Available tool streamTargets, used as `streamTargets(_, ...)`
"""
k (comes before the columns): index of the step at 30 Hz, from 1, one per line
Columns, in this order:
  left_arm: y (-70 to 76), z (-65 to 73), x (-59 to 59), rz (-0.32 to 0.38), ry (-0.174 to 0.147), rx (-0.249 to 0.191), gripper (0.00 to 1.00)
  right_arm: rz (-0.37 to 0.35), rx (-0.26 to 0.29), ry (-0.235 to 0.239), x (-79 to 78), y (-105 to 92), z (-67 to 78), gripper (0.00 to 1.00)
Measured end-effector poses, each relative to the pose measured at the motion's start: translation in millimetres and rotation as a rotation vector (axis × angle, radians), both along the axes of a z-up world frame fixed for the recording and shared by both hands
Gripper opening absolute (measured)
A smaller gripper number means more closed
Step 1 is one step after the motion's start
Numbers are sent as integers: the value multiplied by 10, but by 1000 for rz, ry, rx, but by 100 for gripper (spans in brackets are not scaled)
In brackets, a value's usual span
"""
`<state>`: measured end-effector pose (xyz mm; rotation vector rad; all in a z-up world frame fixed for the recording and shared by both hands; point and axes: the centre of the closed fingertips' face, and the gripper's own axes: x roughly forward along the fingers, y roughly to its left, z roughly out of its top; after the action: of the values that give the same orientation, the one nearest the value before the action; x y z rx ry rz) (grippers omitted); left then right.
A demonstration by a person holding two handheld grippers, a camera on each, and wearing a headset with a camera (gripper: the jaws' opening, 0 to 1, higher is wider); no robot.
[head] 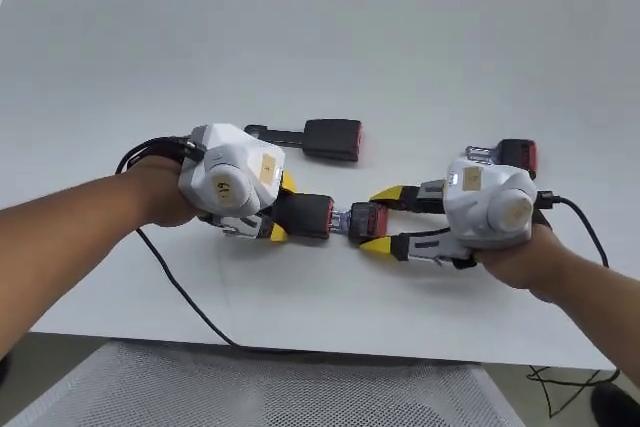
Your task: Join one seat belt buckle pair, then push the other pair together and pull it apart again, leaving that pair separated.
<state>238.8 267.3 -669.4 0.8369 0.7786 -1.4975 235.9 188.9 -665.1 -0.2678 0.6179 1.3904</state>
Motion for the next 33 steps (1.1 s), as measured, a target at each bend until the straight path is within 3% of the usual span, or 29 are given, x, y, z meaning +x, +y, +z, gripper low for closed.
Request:
streamTargets(8,-8,-9,-2,-21,4,6,32,-22,-7,-3,-6,154,-24,34)
streamTargets(25,-10,-27,1,-7,8,-2,32,-11,-47,-4,35,133,-21,34)
streamTargets(33,-5,-22,-5,15,12,-28,32,-1,-55,-24,30,98,-26,34)
